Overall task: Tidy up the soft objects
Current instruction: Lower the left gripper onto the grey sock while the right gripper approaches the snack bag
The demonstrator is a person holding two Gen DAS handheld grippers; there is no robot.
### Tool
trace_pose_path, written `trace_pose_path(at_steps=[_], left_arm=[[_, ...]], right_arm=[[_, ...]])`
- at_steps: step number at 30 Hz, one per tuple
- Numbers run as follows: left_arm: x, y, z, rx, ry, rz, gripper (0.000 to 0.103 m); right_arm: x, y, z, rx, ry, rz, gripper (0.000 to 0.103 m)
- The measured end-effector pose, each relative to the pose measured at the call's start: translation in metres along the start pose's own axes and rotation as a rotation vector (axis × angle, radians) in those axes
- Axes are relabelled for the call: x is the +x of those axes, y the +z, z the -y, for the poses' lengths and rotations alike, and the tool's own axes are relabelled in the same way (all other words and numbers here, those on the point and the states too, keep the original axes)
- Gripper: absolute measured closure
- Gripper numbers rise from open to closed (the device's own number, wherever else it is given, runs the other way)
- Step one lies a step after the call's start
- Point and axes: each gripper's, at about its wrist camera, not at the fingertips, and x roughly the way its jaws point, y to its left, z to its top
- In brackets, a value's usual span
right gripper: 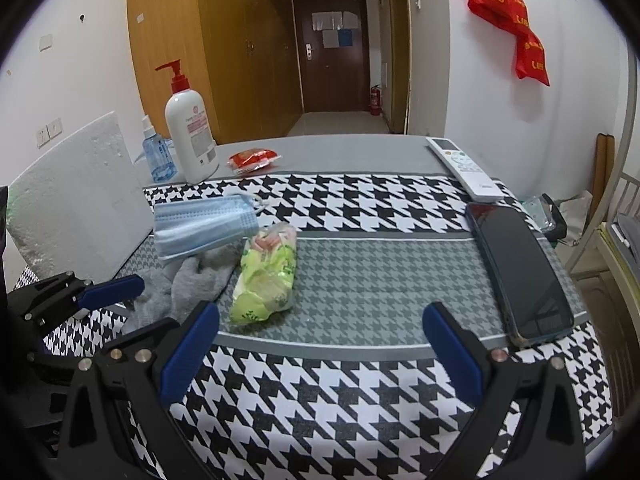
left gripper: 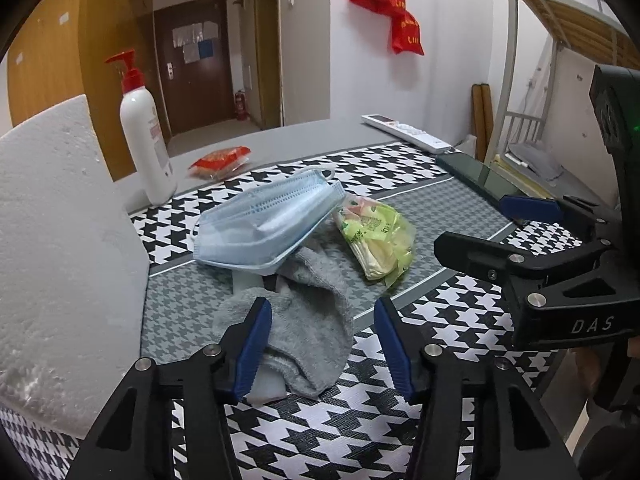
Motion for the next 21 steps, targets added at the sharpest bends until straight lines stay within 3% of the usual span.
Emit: trace_pose_path(at_steps=[9, 15, 21], left_arm=[[0.012, 0.003, -0.001, -0.006, -0.021, -0.045, 0.067], [0.022, 0.002, -0.012, -0.034, -0.059, -0.095, 0.086], [0.026, 0.003, -0.018, -0.041, -0.11, -0.117, 0.091]], right_arm=[[0.016, 0.01, -0.006, -0.018, 0.03, -0.052, 0.0], [0.025, 0.017, -0.017, -0.064, 0.051, -0.076, 0.0], [0.036, 0.024, -0.024, -0.086, 0.066, -0.095, 0.0]])
